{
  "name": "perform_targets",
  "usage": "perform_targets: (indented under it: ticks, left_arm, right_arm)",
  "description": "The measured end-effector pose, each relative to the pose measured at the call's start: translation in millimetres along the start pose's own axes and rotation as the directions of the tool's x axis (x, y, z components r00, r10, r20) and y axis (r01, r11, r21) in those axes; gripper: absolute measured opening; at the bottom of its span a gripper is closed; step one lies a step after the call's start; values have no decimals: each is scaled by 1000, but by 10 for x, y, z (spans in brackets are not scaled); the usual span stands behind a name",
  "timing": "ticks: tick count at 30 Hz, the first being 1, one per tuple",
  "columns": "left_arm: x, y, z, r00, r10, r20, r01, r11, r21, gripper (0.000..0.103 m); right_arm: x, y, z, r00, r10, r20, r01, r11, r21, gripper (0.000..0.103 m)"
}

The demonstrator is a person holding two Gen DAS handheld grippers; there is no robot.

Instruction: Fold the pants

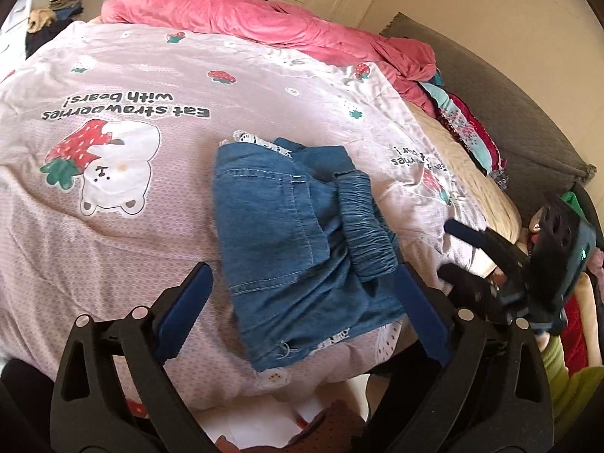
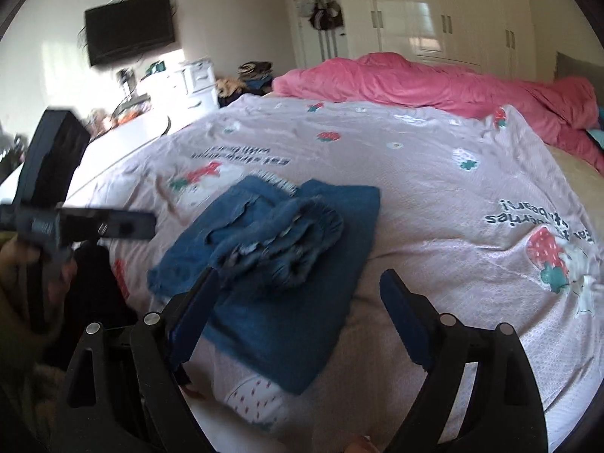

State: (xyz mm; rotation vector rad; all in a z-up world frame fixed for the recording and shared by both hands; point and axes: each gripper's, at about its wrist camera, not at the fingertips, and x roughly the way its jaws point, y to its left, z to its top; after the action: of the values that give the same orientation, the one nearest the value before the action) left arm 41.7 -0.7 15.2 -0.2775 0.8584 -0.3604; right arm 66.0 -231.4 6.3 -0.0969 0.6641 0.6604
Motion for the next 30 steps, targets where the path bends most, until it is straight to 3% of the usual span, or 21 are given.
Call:
perform_targets:
  ticks: [13,15,17,18,19,22,30]
  left_arm:
    - [172,390,206,995,100,-20,-101,994,-53,91]
    - [245,427,258,997,71,-34,-73,996,-53,81]
    - [330,420,313,997,51,-50,-53,998,-43,62]
    - [383,405,349,998,36,-60,-38,999,-32,59]
    - [434,391,387,997,27,-68,-28,999,-24,55]
    - [615,372,499,995,25,-92,-26,1000,-9,54]
    - [821,444,526,993,8,-120,-12,1000,-27,54]
  right_arm:
    - [126,662,-27,989,130,-70,-141,973,-183,83]
    - [161,776,-6,986,144,-82,-159,963,-216,82]
    - [215,875,19,984,151,-99,-171,954,-247,77]
    - [247,922,38,982,154,-108,-178,947,-267,75]
    - [283,991,55,981,154,-115,-182,937,-299,71]
    - [390,1178,77,983,124,-134,-168,905,-392,62]
    - [781,1427,54,981,35,-188,-136,822,-553,47]
